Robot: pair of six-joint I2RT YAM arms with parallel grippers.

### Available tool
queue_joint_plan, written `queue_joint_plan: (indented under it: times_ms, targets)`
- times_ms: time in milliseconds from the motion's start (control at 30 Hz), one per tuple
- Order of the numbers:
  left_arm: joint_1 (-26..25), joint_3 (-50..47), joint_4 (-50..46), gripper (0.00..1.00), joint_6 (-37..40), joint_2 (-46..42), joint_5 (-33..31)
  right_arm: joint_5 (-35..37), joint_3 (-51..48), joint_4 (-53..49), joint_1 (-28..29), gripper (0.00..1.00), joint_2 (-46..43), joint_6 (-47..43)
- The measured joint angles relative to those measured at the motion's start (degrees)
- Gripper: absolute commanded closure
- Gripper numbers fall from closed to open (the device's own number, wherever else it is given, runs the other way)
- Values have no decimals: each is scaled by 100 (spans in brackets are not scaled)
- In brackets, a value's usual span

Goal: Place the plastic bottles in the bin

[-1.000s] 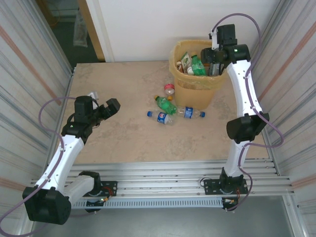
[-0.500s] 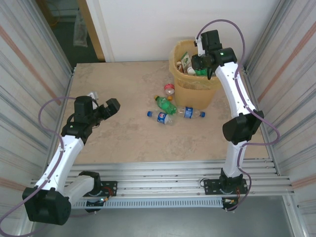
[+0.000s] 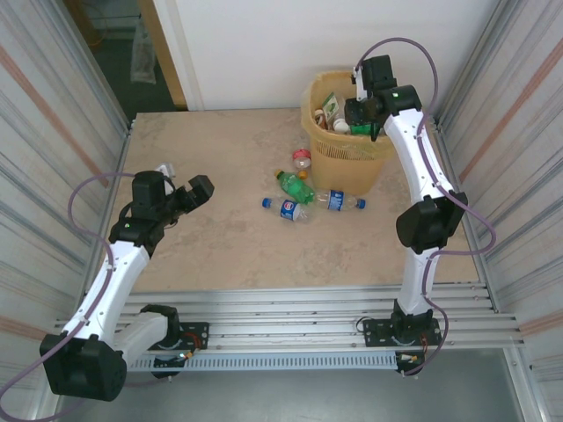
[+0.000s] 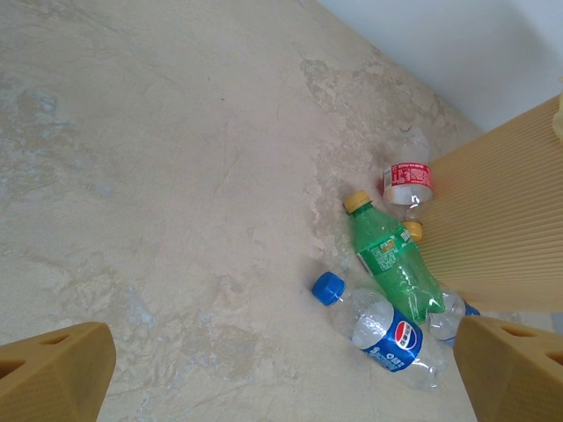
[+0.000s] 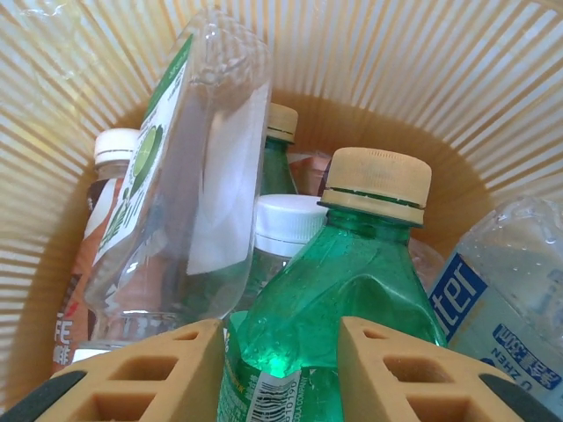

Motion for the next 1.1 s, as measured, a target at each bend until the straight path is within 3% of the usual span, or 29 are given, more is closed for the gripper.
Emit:
queue_joint_plan:
  times_ms: [300, 600, 867, 1100]
  targets:
    - [0, 0, 0, 1, 0, 0, 0, -92, 247, -85, 170, 45, -151, 57]
    - [0, -2, -2, 1, 0, -87, -26, -35, 166, -83, 824, 31, -992, 0]
    - [0, -4, -33, 1, -2, -225, -205, 492, -1169, -11, 2149, 18, -1956, -66]
    - [2, -79, -39, 1, -42, -234, -306, 586, -2406, 94, 2929, 13, -2085, 72]
